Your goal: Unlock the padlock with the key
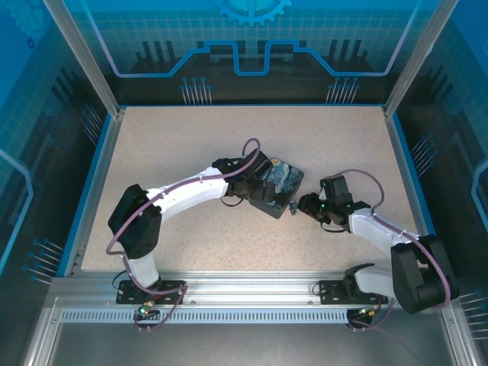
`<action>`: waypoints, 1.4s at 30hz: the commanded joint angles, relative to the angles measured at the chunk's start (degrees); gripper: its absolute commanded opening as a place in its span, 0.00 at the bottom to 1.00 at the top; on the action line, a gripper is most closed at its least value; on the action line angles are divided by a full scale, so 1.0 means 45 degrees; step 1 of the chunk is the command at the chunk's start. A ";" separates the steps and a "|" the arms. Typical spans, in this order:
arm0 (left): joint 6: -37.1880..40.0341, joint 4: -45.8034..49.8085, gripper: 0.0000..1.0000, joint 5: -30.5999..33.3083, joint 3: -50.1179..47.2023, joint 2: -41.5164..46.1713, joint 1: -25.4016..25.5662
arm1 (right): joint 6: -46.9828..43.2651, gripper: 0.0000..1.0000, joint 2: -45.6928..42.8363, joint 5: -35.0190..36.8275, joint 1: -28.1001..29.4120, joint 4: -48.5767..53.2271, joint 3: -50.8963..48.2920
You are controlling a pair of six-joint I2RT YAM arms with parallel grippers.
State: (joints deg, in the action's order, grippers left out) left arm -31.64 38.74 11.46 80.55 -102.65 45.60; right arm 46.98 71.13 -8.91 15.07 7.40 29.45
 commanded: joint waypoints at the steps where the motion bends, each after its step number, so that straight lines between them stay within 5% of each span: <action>1: -0.0331 0.0250 0.99 -0.0048 0.0252 -0.0153 0.0083 | 0.0225 0.39 -0.0005 0.0417 0.0152 0.0272 0.0630; 26: -0.0235 0.0610 0.99 -0.0007 0.0884 -0.0361 0.0061 | -0.0738 0.34 0.2725 -0.1174 0.0469 -0.2619 0.0174; 42: -0.0138 0.0459 0.99 -0.0148 0.0819 -0.0403 -0.0052 | -0.0219 0.38 0.1538 -0.0867 0.0922 -0.3070 -0.0941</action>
State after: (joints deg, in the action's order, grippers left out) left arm -32.71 40.23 11.46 83.11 -104.12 45.80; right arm 44.99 80.42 -13.58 18.20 -5.56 26.48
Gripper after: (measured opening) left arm 0.989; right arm 0.379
